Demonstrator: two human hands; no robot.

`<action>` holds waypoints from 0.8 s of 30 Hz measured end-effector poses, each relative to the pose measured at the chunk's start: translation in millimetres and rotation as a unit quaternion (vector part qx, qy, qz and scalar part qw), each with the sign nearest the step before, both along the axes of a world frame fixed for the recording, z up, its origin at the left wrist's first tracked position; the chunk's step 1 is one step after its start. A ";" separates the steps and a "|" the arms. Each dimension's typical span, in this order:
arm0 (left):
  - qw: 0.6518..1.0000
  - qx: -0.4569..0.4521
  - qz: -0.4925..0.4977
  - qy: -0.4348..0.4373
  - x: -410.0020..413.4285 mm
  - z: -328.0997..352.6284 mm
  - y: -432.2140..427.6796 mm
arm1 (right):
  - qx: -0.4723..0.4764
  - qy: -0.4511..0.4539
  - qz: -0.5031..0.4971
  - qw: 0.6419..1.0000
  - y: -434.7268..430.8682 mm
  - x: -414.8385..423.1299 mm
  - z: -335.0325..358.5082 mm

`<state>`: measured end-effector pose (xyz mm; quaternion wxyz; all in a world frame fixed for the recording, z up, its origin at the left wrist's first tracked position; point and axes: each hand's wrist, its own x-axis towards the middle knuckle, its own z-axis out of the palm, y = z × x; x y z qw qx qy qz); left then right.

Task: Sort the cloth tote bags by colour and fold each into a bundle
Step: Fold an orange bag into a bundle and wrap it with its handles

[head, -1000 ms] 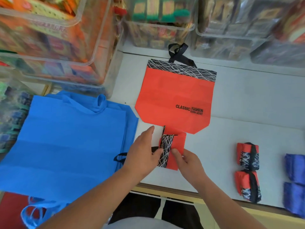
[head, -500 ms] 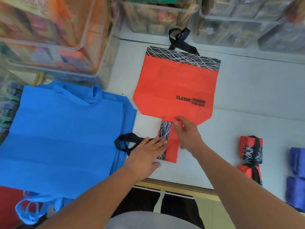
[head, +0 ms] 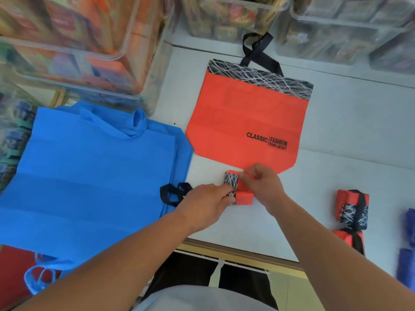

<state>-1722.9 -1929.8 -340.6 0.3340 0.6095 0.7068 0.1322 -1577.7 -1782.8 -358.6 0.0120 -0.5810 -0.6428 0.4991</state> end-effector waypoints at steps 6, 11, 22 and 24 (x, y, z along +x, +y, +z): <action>0.986 -0.079 0.141 0.036 -2.3 5.7 28.0 | -0.114 0.081 -0.011 0.990 -13.5 11.9 17.9; 0.978 -0.075 0.105 0.162 -1.4 20.4 43.6 | 0.037 0.038 0.060 0.997 -24.5 17.9 -0.8; 0.989 0.005 -0.121 0.081 10.4 -8.8 -43.0 | 0.162 0.015 0.088 0.983 -29.8 25.3 2.8; 0.991 0.007 -0.122 0.049 17.8 -9.7 -36.0 | 0.294 -0.031 0.127 0.947 -38.7 23.6 10.5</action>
